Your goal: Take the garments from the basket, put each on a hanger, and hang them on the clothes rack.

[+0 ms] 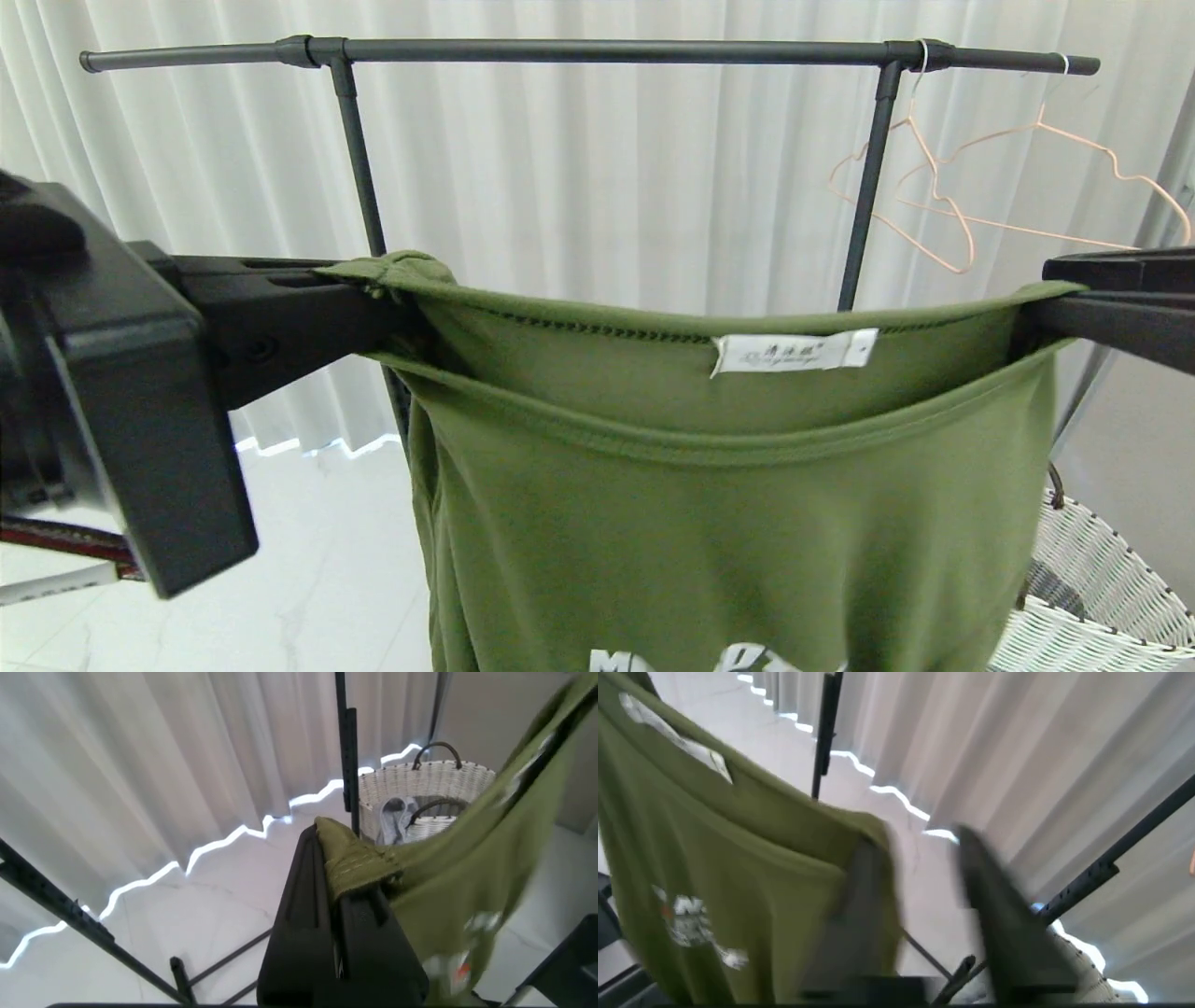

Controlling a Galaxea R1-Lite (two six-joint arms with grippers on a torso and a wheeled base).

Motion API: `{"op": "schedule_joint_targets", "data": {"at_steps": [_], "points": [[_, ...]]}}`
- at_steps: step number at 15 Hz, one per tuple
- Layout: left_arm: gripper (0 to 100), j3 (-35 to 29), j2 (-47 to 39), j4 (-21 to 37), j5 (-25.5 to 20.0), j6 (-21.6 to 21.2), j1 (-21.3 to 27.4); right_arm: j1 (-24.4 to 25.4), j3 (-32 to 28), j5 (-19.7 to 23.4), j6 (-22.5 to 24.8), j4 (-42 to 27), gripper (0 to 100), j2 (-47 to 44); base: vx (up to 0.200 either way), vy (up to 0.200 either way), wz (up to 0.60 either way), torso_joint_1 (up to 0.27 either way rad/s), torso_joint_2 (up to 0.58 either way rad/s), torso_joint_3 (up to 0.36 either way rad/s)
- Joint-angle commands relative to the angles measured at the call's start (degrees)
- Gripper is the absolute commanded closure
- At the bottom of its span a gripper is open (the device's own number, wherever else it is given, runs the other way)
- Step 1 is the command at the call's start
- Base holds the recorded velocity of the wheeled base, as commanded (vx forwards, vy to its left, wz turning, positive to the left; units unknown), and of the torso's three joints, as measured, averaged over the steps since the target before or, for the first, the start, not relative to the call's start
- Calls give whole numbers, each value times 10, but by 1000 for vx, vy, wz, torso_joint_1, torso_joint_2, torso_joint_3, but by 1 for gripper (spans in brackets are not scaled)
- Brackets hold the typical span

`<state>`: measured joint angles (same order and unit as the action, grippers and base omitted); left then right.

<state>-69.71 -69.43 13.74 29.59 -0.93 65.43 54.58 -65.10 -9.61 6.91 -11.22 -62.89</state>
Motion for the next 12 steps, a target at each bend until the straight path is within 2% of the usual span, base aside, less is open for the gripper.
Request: {"op": "schedule_joint_targets", "data": {"at_steps": [1, 4, 6, 9, 12], "points": [[100, 3, -1, 0, 0, 0, -2, 0, 16, 0, 0, 1, 0, 13, 0, 0, 0, 0, 0, 0], [100, 15, 0, 0, 6, 0, -42, 1, 76, -1, 9, -4, 0, 69, 0, 0, 0, 0, 0, 0], [100, 24, -1, 0, 35, -1, -79, 0, 96, 0, 12, -3, 0, 98, 0, 0, 0, 0, 0, 0], [100, 29, 0, 0, 46, 1, -94, -11, 113, -1, 7, -4, 0, 129, 0, 0, 0, 0, 0, 0], [100, 29, 18, 1, 91, -4, -94, -86, 150, -5, 13, -2, 0, 138, 0, 0, 0, 0, 0, 0]]}}
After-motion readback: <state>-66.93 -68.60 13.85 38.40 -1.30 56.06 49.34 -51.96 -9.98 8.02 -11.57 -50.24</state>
